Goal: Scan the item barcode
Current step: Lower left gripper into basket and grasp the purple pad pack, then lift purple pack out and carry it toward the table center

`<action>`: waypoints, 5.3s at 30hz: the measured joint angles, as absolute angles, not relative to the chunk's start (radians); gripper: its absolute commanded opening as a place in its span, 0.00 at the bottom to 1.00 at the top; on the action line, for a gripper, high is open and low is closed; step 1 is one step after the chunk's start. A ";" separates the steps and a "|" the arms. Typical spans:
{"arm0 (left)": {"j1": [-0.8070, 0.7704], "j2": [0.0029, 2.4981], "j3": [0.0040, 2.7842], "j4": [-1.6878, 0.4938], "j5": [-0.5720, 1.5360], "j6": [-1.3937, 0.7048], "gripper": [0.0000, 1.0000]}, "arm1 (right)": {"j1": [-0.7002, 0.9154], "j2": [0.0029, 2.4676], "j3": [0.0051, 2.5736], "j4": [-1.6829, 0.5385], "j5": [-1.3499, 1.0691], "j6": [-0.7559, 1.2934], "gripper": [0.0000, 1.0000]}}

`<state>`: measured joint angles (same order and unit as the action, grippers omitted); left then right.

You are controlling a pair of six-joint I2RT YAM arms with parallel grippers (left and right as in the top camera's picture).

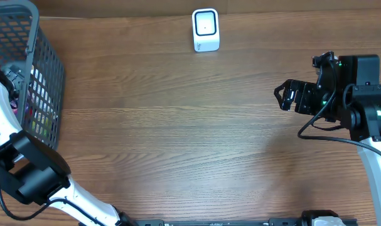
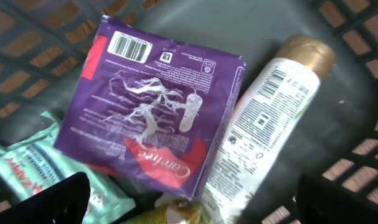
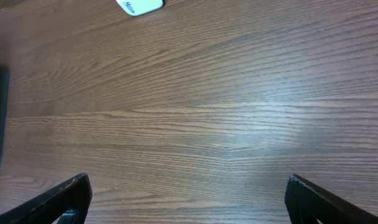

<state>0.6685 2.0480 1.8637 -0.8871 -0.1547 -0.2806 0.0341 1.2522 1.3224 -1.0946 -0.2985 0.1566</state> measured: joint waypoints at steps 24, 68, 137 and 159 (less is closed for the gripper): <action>0.703 2.095 1.864 -0.859 -0.155 -0.275 0.88 | 0.034 1.252 1.322 -1.100 -0.299 0.157 1.00; 0.746 2.154 1.916 -0.828 0.065 -0.164 0.98 | 0.034 1.252 1.322 -1.108 -0.299 0.157 1.00; 0.746 2.109 2.168 -1.263 0.068 -0.071 0.89 | 0.034 1.252 1.322 -1.109 -0.299 0.157 1.00; 0.746 2.344 2.161 -1.187 0.017 -0.069 0.67 | 0.034 1.252 1.322 -1.113 -0.299 0.157 1.00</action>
<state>0.7460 2.3436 2.1612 -1.1873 0.0174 -0.0689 0.0341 1.2522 1.3224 -1.1126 -0.2985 0.1566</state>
